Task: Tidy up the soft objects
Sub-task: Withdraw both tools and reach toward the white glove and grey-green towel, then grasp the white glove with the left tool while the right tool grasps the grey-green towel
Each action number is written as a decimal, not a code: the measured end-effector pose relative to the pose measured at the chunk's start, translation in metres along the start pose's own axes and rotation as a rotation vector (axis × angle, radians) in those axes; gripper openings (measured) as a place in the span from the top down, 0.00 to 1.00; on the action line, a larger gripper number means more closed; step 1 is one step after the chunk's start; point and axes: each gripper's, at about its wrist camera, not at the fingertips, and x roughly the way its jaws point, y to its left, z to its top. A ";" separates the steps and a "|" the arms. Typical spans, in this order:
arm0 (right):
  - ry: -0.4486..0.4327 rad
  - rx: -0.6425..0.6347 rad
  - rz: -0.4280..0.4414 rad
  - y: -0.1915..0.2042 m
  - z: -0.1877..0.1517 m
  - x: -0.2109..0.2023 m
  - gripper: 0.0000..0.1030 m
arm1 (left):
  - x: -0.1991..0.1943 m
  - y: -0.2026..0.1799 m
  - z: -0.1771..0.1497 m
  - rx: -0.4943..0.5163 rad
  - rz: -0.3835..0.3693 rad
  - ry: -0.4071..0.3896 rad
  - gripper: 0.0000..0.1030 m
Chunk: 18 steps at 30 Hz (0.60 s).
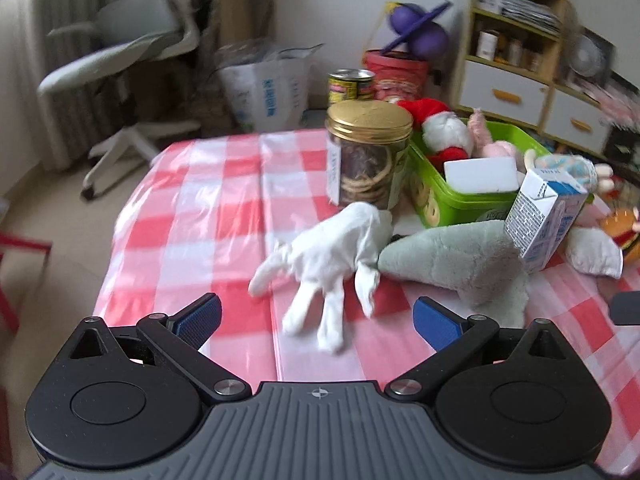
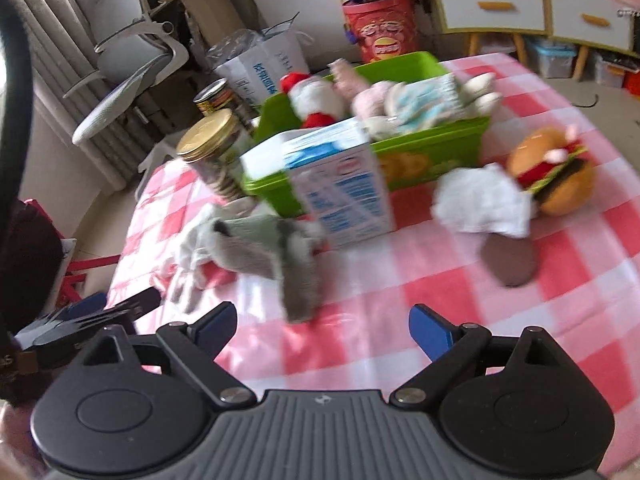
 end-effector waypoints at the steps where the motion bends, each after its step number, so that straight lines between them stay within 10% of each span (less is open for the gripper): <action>1: -0.001 0.014 0.004 0.005 -0.001 0.005 0.33 | 0.006 0.001 0.002 0.022 -0.002 0.000 0.06; 18: -0.086 0.309 0.088 0.018 -0.003 0.093 0.50 | 0.073 0.022 0.017 0.084 -0.166 -0.060 0.27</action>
